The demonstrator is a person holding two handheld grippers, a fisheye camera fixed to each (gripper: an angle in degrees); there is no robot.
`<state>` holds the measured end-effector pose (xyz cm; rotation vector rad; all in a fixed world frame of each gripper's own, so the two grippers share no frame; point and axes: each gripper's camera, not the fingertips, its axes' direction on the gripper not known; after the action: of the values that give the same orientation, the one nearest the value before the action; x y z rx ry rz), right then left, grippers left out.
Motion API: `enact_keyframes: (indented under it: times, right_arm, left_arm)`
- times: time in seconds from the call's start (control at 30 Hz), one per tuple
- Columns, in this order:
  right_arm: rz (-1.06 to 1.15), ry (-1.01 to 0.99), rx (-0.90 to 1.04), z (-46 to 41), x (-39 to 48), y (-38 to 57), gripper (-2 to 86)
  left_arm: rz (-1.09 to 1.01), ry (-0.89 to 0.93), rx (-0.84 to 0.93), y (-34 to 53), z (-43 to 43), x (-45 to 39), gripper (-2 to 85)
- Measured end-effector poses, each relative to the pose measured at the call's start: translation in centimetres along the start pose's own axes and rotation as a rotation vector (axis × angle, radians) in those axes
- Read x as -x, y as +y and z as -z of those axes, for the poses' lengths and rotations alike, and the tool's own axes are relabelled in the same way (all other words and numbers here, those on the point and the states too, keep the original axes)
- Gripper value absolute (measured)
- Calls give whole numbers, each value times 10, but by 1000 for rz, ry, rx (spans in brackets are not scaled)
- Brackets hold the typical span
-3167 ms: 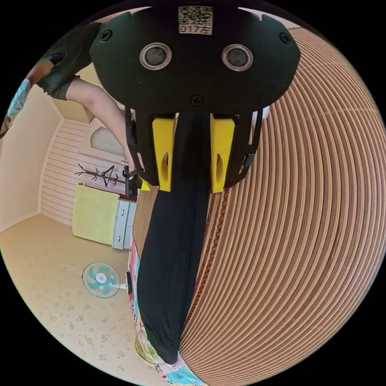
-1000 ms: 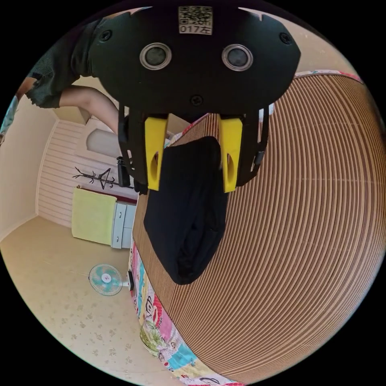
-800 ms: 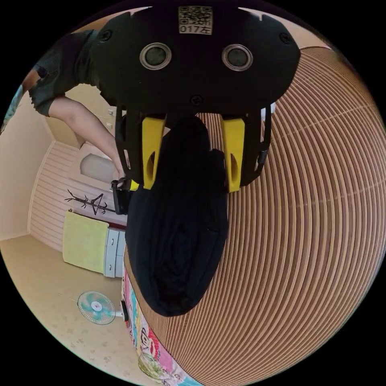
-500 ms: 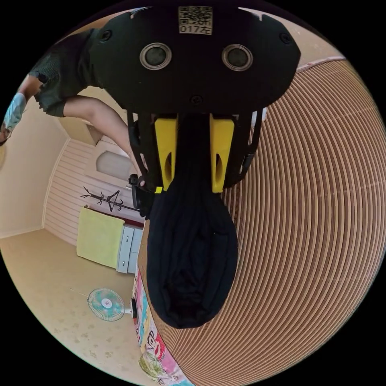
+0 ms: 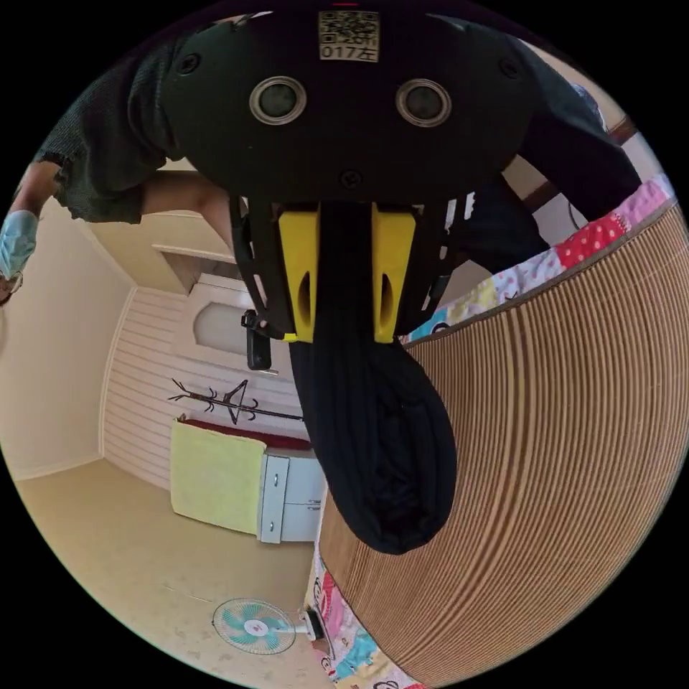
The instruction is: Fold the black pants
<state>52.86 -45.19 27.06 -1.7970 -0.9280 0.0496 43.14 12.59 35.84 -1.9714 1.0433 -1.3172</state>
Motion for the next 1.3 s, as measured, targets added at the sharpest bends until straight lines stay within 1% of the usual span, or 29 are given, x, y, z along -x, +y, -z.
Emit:
enact_keyframes:
  times: [0.07,0.1,0.17,0.23,0.27,0.3,0.33,0.37,0.4,0.47,0.53,0.6,0.63,0.67,0.7,0.73,0.8,0.83,0.9,0.93,0.97,1.0,1.03,1.07,1.1,1.17,1.3]
  right_arm:
    - [45,119,-65,63,0,2,109]
    - [33,141,-79,76,-4,2,110]
    - [-34,215,-149,115,-26,-4,120]
    - [-85,299,-178,129,-50,-14,128]
    - [-162,369,-199,132,-72,-23,135]
    - [-209,404,-209,132,-83,-27,137]
    - [-315,483,-201,128,-106,-34,140]
    - [-382,519,-158,119,-123,-39,141]
    - [-402,523,-144,115,-129,-41,141]
    - [-398,551,-160,104,-125,-36,138]
    - [-322,592,-212,98,-106,-22,131]
    - [-294,622,-319,95,-86,7,113]
    - [-307,612,-426,94,-75,33,92]
    - [-289,573,-527,92,-66,60,86]
    - [-267,550,-568,90,-61,73,82]
    - [-213,506,-631,82,-51,94,74]
    - [-146,498,-718,62,-35,119,49]
    - [-123,509,-742,44,-26,123,33]
    - [-67,467,-660,9,-16,104,21]
    - [-9,393,-568,-19,-10,82,15]
    - [52,294,-471,-49,1,56,12]
    - [88,243,-424,-64,8,44,11]
    - [176,148,-328,-94,28,20,9]
    - [263,81,-241,-123,53,1,8]
    - [299,57,-204,-138,67,-7,7]
    - [409,4,-72,-193,120,-30,6]
    - [478,-63,61,-265,177,-45,5]
  left_arm:
    - [-83,12,44,-31,-48,-30,115]
    - [-126,3,74,-53,-80,-48,116]
    - [-150,-18,104,-85,-125,-65,119]
    - [-108,-21,113,-111,-166,-64,124]
    - [-50,-38,139,-125,-193,-56,130]
    - [-5,-94,183,-132,-216,-46,134]
    - [4,-137,214,-133,-227,-43,136]
    - [-7,-214,286,-132,-244,-40,139]
    - [-47,-254,356,-126,-256,-39,143]
    - [-122,-252,451,-110,-260,-38,122]
    - [-161,-308,452,-87,-239,-29,107]
    - [-102,-348,436,-48,-183,5,106]
    - [-69,-358,427,-37,-165,15,106]
    - [0,-388,395,-13,-125,35,106]
    - [60,-428,355,15,-82,50,106]
    - [88,-454,332,29,-61,55,106]
    - [176,-549,204,88,23,62,105]
    - [191,-566,162,103,42,60,105]
    - [262,-626,-25,165,110,52,96]
    - [288,-629,-78,182,124,51,93]
    - [337,-610,-185,213,146,50,88]
    - [373,-560,-290,244,163,52,83]
    - [377,-526,-334,259,168,53,81]
    - [346,-444,-401,283,173,55,77]
    - [316,-381,-442,302,173,57,69]
    - [308,-342,-466,322,171,61,61]
    - [325,-331,-545,349,187,71,21]
